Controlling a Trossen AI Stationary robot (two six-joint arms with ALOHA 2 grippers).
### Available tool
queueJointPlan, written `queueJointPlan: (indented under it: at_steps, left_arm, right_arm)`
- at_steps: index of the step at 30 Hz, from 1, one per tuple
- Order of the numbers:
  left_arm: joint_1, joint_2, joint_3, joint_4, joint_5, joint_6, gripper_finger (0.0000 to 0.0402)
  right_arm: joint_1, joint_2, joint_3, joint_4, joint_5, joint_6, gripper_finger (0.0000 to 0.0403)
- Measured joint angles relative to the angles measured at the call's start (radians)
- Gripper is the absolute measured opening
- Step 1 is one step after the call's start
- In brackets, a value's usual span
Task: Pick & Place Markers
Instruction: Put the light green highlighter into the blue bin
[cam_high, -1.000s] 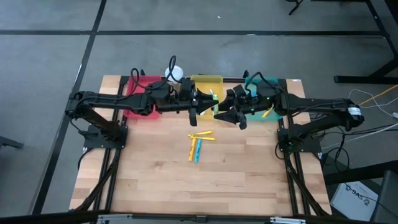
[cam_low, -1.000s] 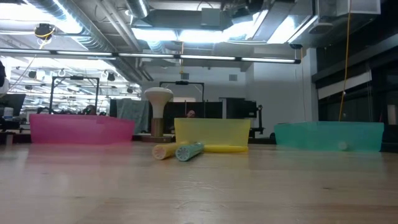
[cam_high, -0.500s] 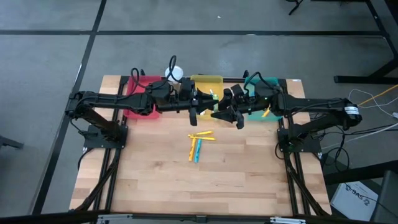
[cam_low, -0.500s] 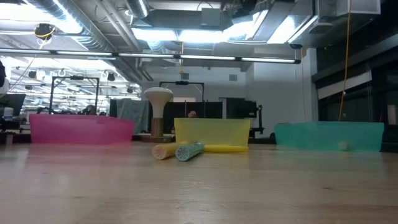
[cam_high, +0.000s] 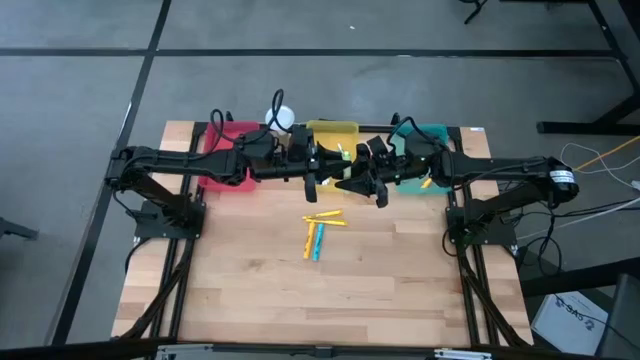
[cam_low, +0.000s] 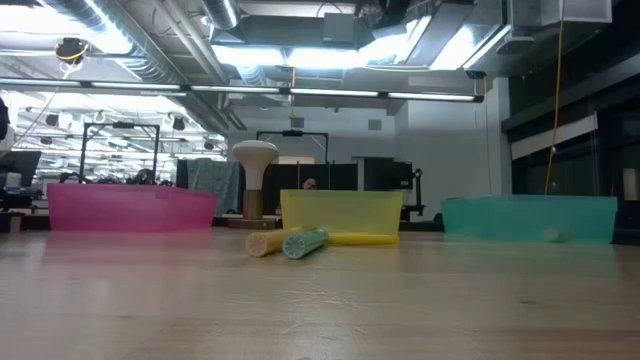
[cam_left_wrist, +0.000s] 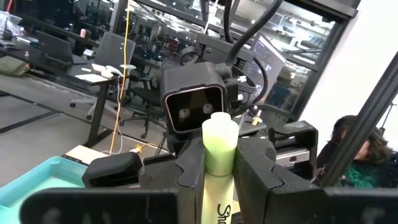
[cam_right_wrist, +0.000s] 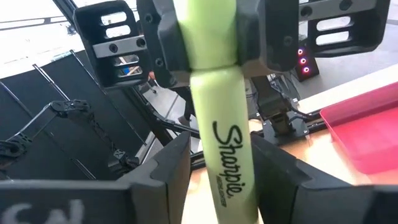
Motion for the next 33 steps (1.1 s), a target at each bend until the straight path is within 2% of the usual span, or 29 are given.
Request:
queueJointPlan:
  at_steps: [4, 9, 14, 20, 28, 33]
  left_arm:
    - [-0.001, 0.0, 0.0, 0.0, 0.001, -0.004, 0.0056]
    - [0.0, 0.0, 0.0, 0.0, 0.004, -0.027, 0.0056]
    - [0.0, 0.0, 0.0, -0.001, 0.022, -0.023, 0.0066]
    - [0.0, 0.0, 0.0, 0.002, 0.065, -0.039, 0.0121]
    - [0.0, -0.023, -0.001, 0.001, 0.107, -0.079, 0.0225]
    - [0.011, -0.108, -0.001, -0.058, 0.143, -0.049, 0.0253]
  right_arm:
    - [0.0, 0.0, 0.0, 0.0, 0.0, -0.011, 0.0124]
    - [0.0, 0.0, 0.0, 0.001, 0.002, -0.026, 0.006]
    - [0.0, -0.001, 0.0, 0.001, -0.005, -0.025, 0.006]
    - [0.0, -0.001, 0.0, -0.002, -0.033, -0.01, 0.006]
    - [0.0, -0.013, 0.0, -0.013, -0.029, -0.008, 0.006]
    - [-0.001, -0.053, 0.0, -0.108, -0.021, -0.017, 0.006]
